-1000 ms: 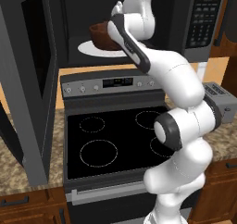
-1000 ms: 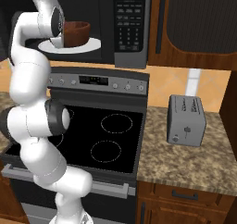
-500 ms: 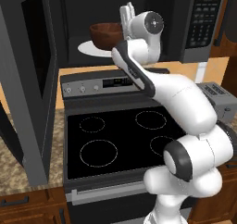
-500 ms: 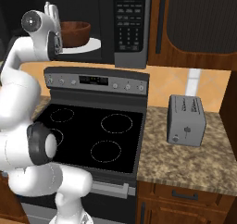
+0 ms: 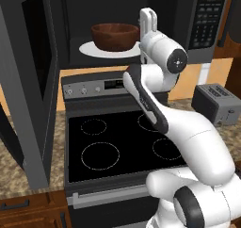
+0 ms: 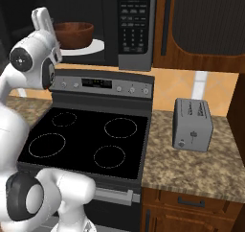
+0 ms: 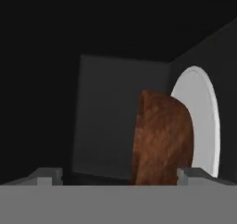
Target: Open the microwave, place the bowl with waffle inside the microwave, then close the microwave door and turn it on.
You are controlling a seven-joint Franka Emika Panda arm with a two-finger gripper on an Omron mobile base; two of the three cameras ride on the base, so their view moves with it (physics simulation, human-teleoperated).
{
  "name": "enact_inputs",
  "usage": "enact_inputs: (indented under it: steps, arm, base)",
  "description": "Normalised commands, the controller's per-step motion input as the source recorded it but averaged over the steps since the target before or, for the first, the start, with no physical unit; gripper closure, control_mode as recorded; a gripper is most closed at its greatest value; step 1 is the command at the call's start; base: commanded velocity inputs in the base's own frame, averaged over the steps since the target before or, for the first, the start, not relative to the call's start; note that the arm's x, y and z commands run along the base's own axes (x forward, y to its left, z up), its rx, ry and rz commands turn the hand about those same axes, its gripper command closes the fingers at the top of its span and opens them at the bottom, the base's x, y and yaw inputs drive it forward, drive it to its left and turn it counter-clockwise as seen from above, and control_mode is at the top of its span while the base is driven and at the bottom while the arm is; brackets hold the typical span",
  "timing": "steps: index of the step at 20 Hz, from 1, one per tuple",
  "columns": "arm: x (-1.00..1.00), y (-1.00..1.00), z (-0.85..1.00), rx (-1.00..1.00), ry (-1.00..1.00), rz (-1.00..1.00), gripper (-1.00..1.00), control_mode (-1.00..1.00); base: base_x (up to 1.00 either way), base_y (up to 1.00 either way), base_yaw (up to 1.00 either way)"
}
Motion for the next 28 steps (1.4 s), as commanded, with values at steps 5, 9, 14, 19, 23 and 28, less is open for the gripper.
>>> enact_inputs:
  steps: [5,9,14,19,23,28]
  arm:
    - [-1.0,-0.16,0.44,-0.15,0.06,-0.09,-1.0,-1.0]
    - [-1.0,-0.27,0.16,-0.15,0.2,-0.12,-1.0,-1.0]
    - [-1.0,-0.48,-0.33,-0.02,0.05,-0.13,-1.0,-1.0]
    - [-0.71,-0.4,-0.72,-0.06,0.03,-0.11,-1.0,-1.0]
    - [-0.46,-0.27,-0.59,-0.14,0.09,-0.09,-1.0,-1.0]
    - [-0.45,-0.02,-0.34,-0.25,0.3,-0.19,-1.0,-1.0]
  base:
    - [0.0,0.0,0.0]
    - [0.0,0.0,0.0]
    - [0.0,0.0,0.0]
    - [0.0,0.0,0.0]
    - [0.0,0.0,0.0]
    - [0.0,0.0,0.0]
